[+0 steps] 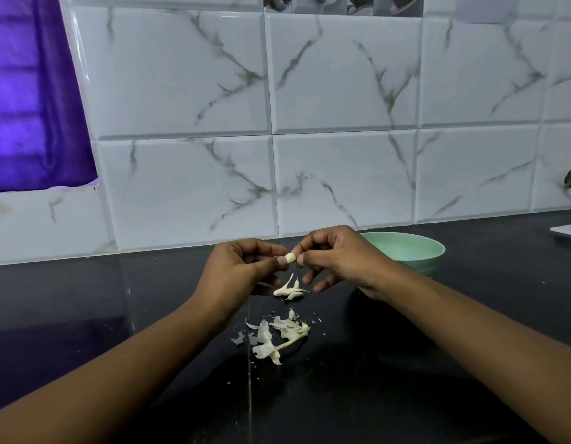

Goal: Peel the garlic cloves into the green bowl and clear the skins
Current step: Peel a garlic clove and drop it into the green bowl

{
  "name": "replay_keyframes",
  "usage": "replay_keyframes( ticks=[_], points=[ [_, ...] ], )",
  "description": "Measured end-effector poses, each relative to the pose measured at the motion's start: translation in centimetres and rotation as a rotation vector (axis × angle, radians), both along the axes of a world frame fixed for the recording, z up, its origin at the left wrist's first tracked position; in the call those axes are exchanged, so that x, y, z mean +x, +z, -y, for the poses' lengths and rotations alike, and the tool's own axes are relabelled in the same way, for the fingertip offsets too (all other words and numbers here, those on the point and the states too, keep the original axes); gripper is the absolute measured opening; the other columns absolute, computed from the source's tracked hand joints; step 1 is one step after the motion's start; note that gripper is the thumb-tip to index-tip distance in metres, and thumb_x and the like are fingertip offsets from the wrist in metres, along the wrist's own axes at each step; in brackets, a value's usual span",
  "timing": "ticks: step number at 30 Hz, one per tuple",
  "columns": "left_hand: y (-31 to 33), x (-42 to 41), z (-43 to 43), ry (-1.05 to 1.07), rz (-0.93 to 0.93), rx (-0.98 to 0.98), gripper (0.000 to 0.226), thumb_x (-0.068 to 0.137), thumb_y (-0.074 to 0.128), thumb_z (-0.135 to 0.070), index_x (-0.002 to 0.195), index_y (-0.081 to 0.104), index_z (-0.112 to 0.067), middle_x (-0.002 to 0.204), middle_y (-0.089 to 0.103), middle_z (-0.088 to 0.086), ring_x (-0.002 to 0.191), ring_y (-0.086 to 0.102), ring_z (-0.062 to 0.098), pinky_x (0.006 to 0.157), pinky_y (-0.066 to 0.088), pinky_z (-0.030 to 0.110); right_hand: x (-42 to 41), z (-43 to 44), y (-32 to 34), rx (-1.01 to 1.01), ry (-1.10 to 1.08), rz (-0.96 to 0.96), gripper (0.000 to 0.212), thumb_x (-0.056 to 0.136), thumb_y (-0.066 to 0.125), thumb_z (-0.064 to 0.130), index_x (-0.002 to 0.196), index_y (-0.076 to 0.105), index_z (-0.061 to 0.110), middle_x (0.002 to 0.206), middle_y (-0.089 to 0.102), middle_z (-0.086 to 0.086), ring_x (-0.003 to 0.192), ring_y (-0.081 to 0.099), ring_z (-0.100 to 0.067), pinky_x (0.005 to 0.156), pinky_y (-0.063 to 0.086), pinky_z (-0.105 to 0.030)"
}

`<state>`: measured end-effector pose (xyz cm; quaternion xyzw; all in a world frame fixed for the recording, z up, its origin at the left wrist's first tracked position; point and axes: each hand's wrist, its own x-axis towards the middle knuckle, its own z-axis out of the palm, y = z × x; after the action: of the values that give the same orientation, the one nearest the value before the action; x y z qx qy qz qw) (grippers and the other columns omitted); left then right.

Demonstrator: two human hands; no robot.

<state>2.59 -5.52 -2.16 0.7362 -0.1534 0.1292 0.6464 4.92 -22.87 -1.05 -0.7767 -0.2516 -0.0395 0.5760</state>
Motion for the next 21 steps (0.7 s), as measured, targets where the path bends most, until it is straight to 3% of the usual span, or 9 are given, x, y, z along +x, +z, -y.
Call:
replay_keyframes(
  ticks=[3,7,11,15,21],
  points=[
    [-0.04,0.07,-0.25,0.027,-0.006,-0.023,0.008,0.081,0.071,-0.004,0.086,0.069,-0.007,0.074,0.073,0.010,0.057,0.067,0.016,0.050,0.051,0.021,0.21,-0.06,-0.19,0.031,0.045,-0.010,0.010,0.083,0.067,0.002,0.093,0.069,0.001,0.067,0.068,-0.002,0.065,0.068,-0.012,0.055,0.057,-0.025],
    [-0.08,-0.10,-0.15,0.036,0.017,-0.001,0.005,0.081,0.072,-0.005,0.084,0.069,-0.006,0.074,0.073,0.010,0.061,0.070,0.017,0.052,0.052,0.022,0.46,-0.26,-0.50,0.097,0.039,-0.018,0.005,0.081,0.069,0.003,0.086,0.070,0.005,0.064,0.069,-0.001,0.064,0.068,-0.011,0.058,0.056,-0.023],
    [-0.06,-0.03,-0.37,0.199,0.198,0.244,0.001,0.079,0.075,-0.019,0.079,0.074,-0.020,0.071,0.073,0.000,0.066,0.071,0.011,0.060,0.056,0.027,0.46,-0.33,-0.56,0.117,0.018,-0.015,0.009,0.081,0.070,0.006,0.090,0.069,0.002,0.067,0.070,-0.001,0.065,0.069,-0.012,0.055,0.055,-0.022],
    [-0.05,-0.13,-0.45,0.289,0.293,0.401,0.003,0.078,0.076,-0.031,0.076,0.075,-0.032,0.058,0.069,-0.009,0.052,0.063,0.002,0.053,0.048,0.018,0.32,-0.41,-0.63,0.111,0.005,-0.002,0.005,0.081,0.071,0.008,0.085,0.070,0.007,0.069,0.071,-0.002,0.068,0.070,-0.013,0.056,0.053,-0.020],
    [-0.03,-0.02,-0.55,0.303,0.321,0.459,0.004,0.080,0.075,-0.031,0.076,0.076,-0.031,0.057,0.067,-0.015,0.056,0.064,-0.003,0.050,0.040,0.007,0.29,-0.69,-0.86,0.118,0.024,0.001,0.002,0.081,0.069,0.004,0.083,0.069,0.004,0.066,0.071,-0.002,0.064,0.070,-0.013,0.056,0.055,-0.019]
  ],
)
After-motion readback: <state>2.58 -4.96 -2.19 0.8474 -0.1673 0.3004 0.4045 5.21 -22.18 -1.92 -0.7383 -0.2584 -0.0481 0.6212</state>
